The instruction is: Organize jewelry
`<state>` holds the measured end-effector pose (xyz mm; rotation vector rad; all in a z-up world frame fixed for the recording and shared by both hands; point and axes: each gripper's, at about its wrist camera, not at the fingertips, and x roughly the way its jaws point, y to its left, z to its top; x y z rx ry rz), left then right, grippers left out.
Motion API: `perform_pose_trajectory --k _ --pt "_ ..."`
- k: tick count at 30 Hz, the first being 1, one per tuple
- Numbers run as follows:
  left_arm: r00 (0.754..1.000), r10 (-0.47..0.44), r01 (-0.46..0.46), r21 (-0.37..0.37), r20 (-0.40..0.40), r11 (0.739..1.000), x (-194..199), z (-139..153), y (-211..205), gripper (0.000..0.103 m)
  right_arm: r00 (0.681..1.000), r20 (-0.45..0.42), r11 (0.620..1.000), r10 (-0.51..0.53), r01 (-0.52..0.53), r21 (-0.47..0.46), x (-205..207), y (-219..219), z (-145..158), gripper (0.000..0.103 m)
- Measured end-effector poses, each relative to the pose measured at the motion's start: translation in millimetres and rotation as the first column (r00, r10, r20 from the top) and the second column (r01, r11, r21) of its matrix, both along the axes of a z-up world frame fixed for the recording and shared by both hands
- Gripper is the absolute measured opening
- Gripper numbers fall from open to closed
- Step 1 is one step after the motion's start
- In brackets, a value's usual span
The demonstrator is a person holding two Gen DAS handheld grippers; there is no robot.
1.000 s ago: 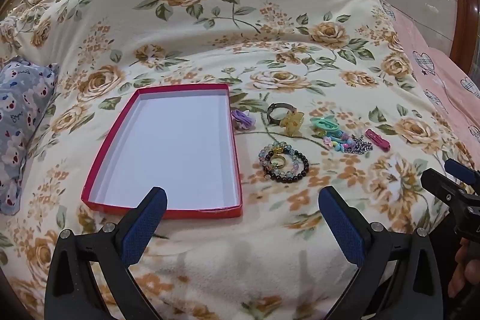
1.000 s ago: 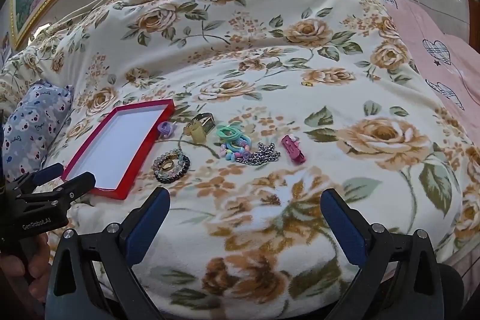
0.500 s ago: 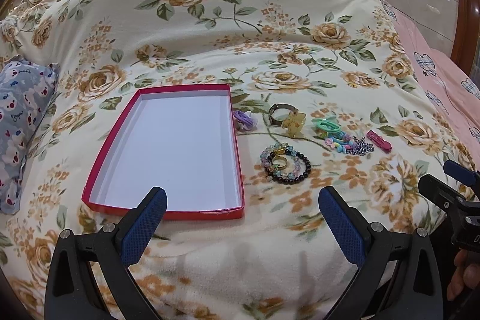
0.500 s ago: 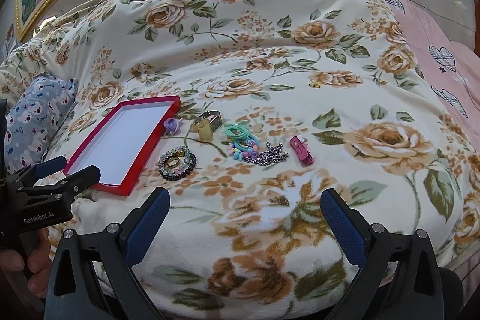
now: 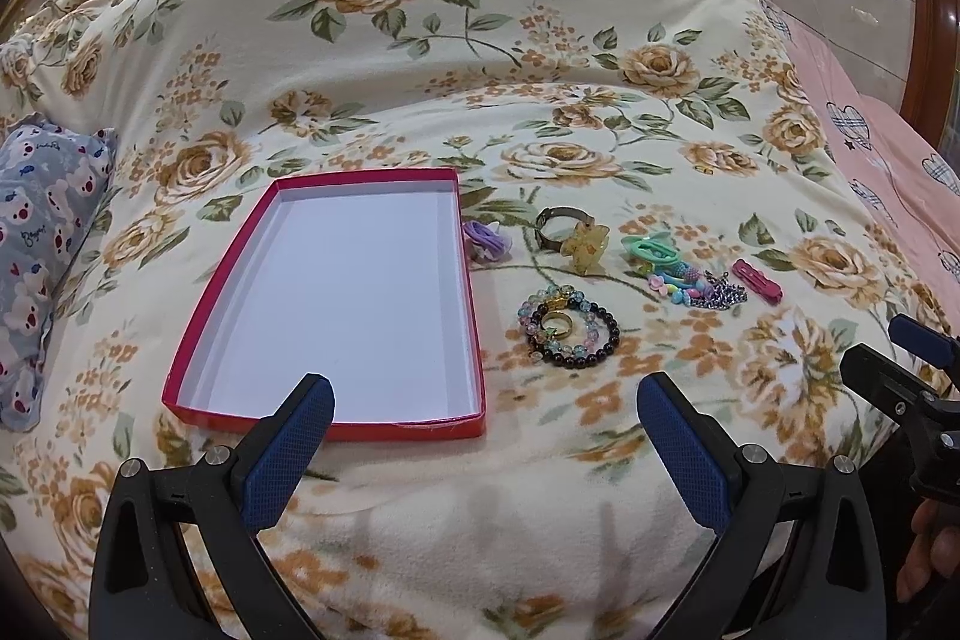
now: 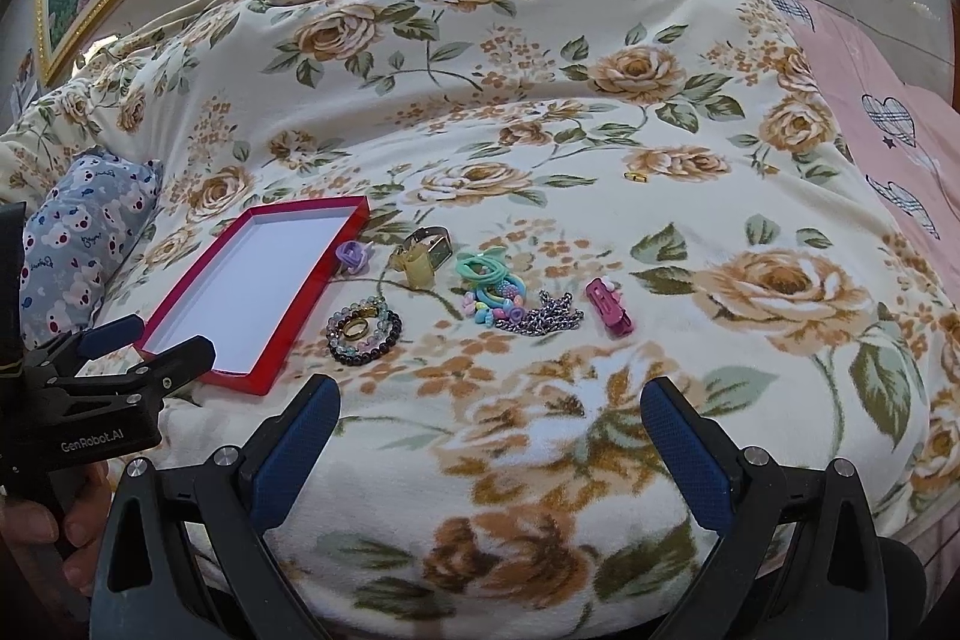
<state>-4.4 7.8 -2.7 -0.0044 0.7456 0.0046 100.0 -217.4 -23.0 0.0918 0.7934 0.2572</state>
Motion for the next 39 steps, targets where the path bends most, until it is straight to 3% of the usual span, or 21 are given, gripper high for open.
perform_pose_trajectory --k 26,36,39 --pt "1.0 -0.006 0.006 -0.001 -0.011 1.0 3 -1 -9 0.102 1.0 -0.013 1.0 0.0 0.0 0.022 4 -3 -2 0.101" --pt "0.997 -0.042 0.039 -0.058 -0.064 0.998 26 -9 -3 0.101 1.0 -0.031 0.999 -0.004 0.005 0.031 13 -11 -12 0.1" --pt "0.995 -0.058 0.053 -0.065 -0.076 0.996 36 -9 -2 0.101 0.999 -0.034 1.0 0.001 0.0 0.023 17 -13 -15 0.095"
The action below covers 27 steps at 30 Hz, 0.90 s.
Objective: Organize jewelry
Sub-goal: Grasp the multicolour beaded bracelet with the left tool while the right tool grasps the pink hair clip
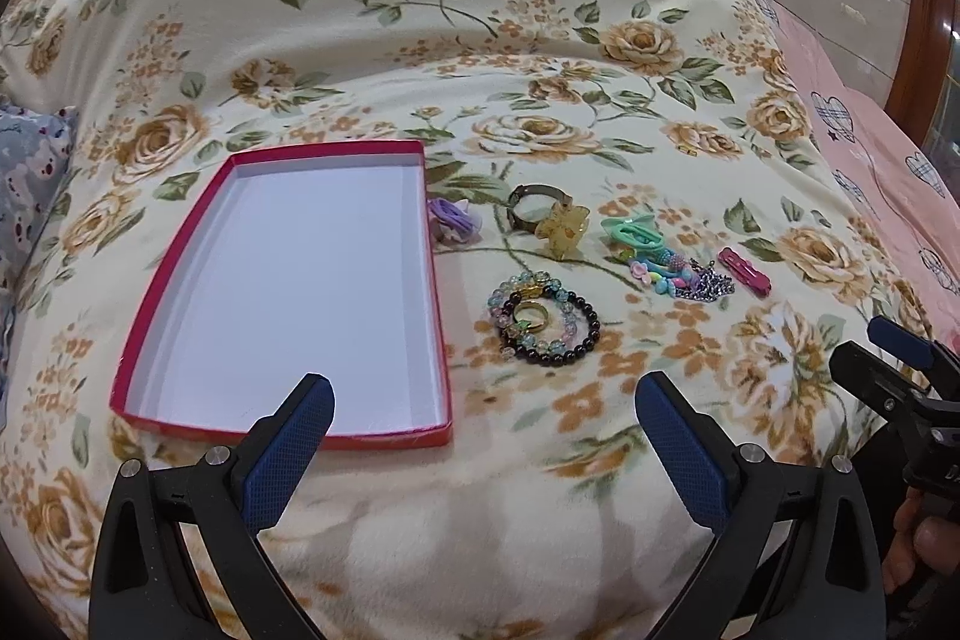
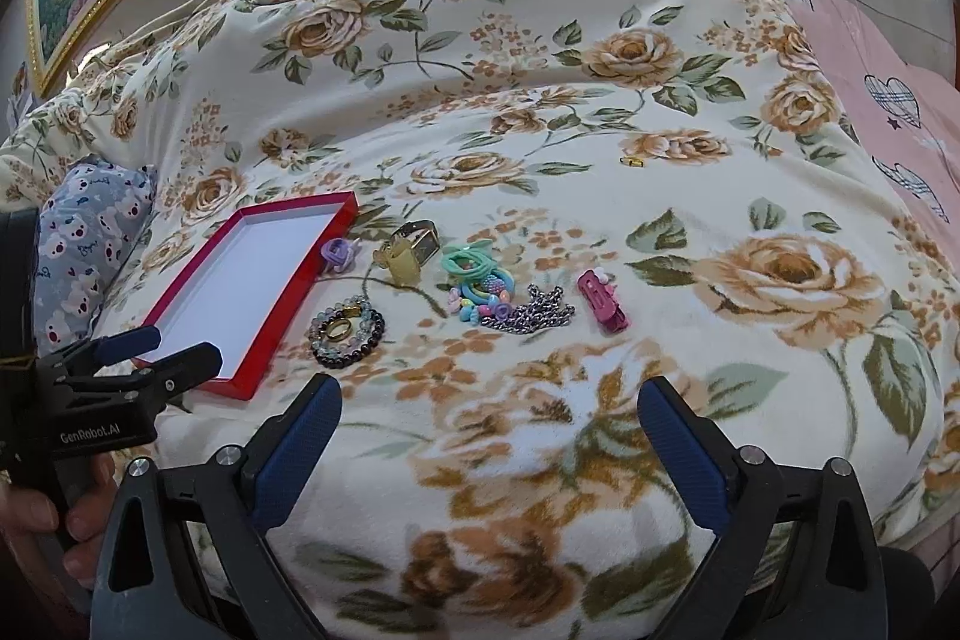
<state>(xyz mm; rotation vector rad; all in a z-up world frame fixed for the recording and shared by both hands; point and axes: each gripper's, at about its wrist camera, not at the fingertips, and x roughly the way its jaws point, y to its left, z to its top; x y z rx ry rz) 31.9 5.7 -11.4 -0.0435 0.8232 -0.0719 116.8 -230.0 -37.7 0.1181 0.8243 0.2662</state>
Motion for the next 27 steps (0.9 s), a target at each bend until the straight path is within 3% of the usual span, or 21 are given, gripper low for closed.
perform_pose_trajectory --k 5,10,13,22,27 --pt "0.999 -0.041 0.041 -0.004 -0.022 0.999 20 -2 -4 0.09 0.999 -0.033 1.0 -0.008 0.009 0.024 14 -9 -9 0.081" --pt "0.994 -0.096 0.095 -0.026 -0.049 0.995 46 -5 -9 0.079 0.997 -0.074 0.999 -0.021 0.025 0.044 32 -20 -18 0.06" --pt "0.989 -0.132 0.13 -0.032 -0.068 0.991 63 -8 -13 0.07 0.995 -0.097 0.998 -0.037 0.042 0.052 46 -28 -23 0.056" --pt "0.971 -0.203 0.198 -0.052 -0.127 0.979 105 -28 -28 0.057 0.985 -0.159 0.997 -0.062 0.068 0.031 76 -41 -38 0.04" --pt "0.958 -0.242 0.237 -0.047 -0.153 0.97 113 -42 -40 0.052 0.979 -0.194 0.997 -0.061 0.068 0.028 89 -42 -47 0.039"
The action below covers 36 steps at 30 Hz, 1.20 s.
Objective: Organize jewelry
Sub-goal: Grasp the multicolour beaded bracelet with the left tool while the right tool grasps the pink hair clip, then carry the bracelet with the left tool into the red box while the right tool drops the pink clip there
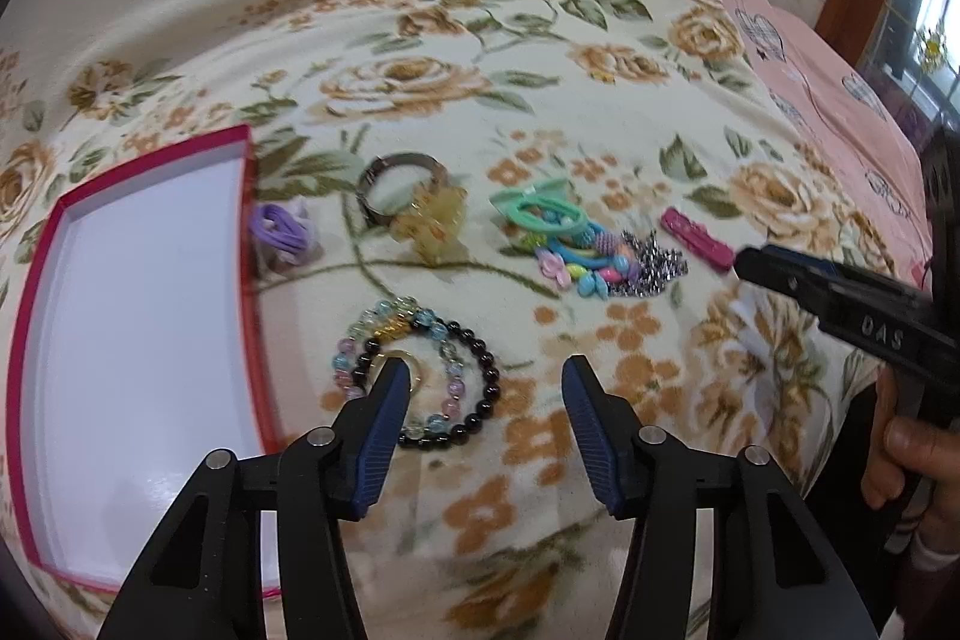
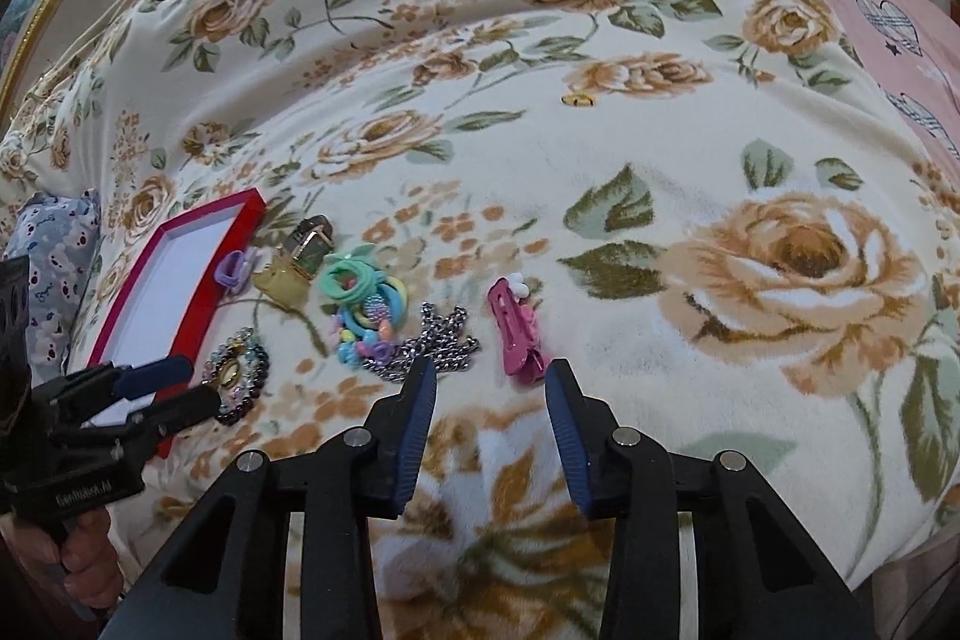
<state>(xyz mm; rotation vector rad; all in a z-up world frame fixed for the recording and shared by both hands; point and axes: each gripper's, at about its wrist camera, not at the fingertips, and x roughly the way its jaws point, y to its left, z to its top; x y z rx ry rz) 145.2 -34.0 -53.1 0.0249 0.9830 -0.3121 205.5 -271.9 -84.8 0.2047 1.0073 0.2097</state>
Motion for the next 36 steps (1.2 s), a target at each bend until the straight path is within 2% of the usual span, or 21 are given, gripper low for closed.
perform_pose_trajectory --k 3,8,12,16,19,24,25,27,36 --pt "1.0 0.015 -0.015 0.0 -0.015 1.0 5 -7 1 0.052 1.0 -0.011 1.0 0.002 -0.002 -0.001 6 0 -4 0.036" --pt "0.999 0.023 -0.024 -0.016 -0.048 1.0 16 -15 7 0.036 1.0 -0.027 1.0 -0.005 0.005 -0.002 14 1 -9 0.032" --pt "0.999 0.013 -0.013 -0.007 -0.051 1.0 18 -18 7 0.031 0.999 -0.034 1.0 -0.003 0.003 -0.003 19 3 -12 0.031" --pt "0.998 -0.003 0.005 0.019 -0.067 1.0 21 -25 4 0.021 0.999 -0.05 1.0 0.001 -0.001 -0.004 24 5 -19 0.025" --pt "0.997 -0.022 0.024 0.018 -0.076 1.0 23 -26 1 0.014 0.997 -0.071 1.0 -0.002 0.001 -0.004 27 5 -26 0.024" --pt "0.992 -0.065 0.072 0.064 -0.105 0.995 28 -35 -9 0.014 0.997 -0.072 1.0 0.006 -0.007 -0.017 31 8 -31 0.024" --pt "0.993 -0.069 0.075 0.065 -0.099 0.995 28 -35 -10 0.011 0.998 -0.067 1.0 0.009 -0.01 -0.021 31 8 -31 0.019" --pt "0.993 -0.072 0.078 0.065 -0.089 0.995 28 -33 -11 0.007 0.998 -0.063 1.0 0.008 -0.009 -0.019 31 8 -31 0.017" --pt "0.999 -0.024 0.024 0.016 -0.026 1.0 11 -14 4 0.006 1.0 -0.014 1.0 0.007 -0.007 0.01 21 7 -13 0.016"
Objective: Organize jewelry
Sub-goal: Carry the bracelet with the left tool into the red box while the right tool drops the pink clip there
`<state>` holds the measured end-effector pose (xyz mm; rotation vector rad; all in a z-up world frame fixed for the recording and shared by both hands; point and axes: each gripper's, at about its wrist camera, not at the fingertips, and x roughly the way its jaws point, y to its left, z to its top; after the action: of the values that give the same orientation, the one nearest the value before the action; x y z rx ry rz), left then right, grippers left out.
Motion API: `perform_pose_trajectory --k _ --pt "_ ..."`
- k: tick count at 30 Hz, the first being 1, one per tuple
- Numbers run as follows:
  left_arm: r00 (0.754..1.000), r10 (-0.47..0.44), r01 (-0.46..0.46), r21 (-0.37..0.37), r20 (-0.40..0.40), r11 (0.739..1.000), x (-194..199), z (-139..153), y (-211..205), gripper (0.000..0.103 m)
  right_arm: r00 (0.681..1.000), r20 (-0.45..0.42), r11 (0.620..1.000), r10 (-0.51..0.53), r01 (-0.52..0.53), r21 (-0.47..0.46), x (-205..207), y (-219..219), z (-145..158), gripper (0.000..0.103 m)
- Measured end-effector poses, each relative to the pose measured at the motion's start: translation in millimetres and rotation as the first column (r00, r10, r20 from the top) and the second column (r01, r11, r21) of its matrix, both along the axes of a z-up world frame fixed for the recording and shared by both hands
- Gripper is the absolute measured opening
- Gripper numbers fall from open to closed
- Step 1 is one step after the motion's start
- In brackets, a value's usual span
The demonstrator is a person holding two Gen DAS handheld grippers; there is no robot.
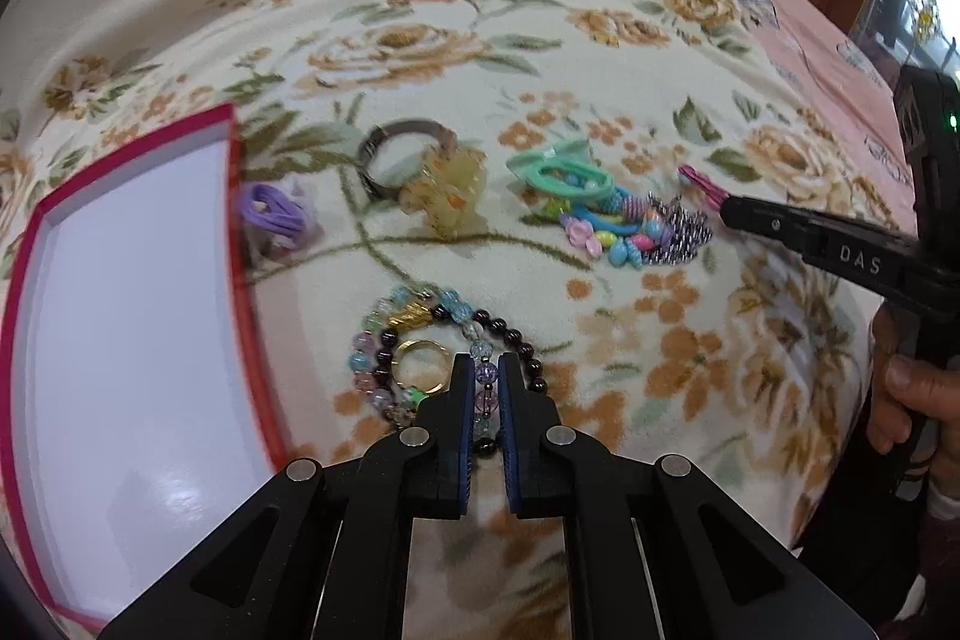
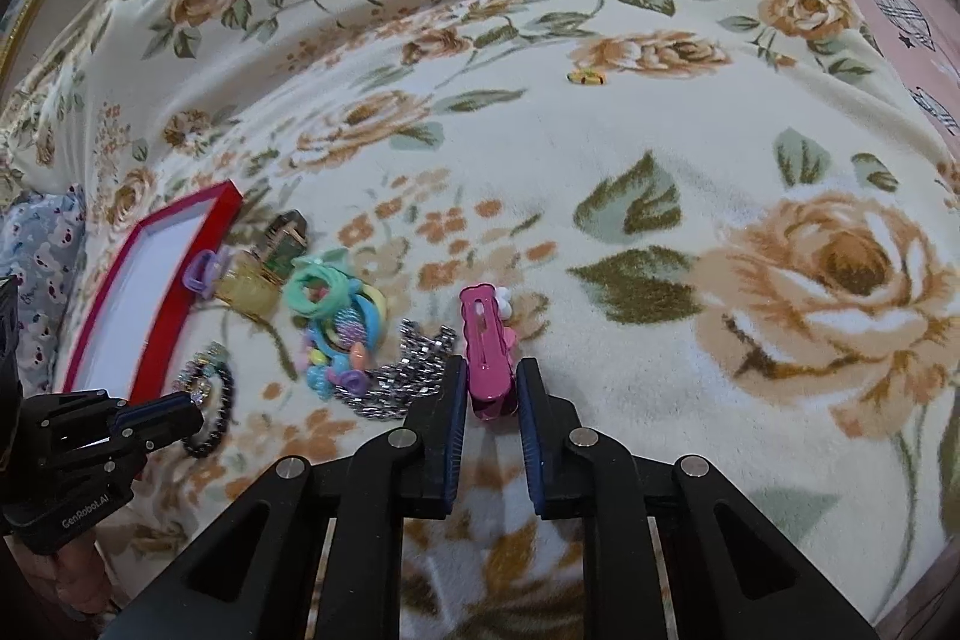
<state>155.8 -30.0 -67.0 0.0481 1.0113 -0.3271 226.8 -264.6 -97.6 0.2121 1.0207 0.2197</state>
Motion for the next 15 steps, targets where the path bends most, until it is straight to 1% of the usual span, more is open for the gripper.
perform_pose_trajectory --k 4,6,9,15 --pt "0.999 0.037 -0.035 -0.05 0.032 0.998 -13 17 14 0.006 0.999 0.04 1.0 0.009 -0.011 0.03 -6 4 18 0.016" --pt "0.997 0.055 -0.051 -0.083 0.049 0.995 -21 28 24 0.006 0.998 0.053 0.999 0.018 -0.021 0.043 -9 7 25 0.016" --pt "0.994 0.075 -0.066 -0.113 0.078 0.991 -33 42 38 0.006 0.997 0.069 0.997 0.041 -0.046 0.067 -14 17 35 0.016" --pt "0.985 0.125 -0.107 -0.144 0.123 0.984 -61 62 65 0.006 0.99 0.088 0.989 0.113 -0.121 0.084 -24 49 47 0.016"
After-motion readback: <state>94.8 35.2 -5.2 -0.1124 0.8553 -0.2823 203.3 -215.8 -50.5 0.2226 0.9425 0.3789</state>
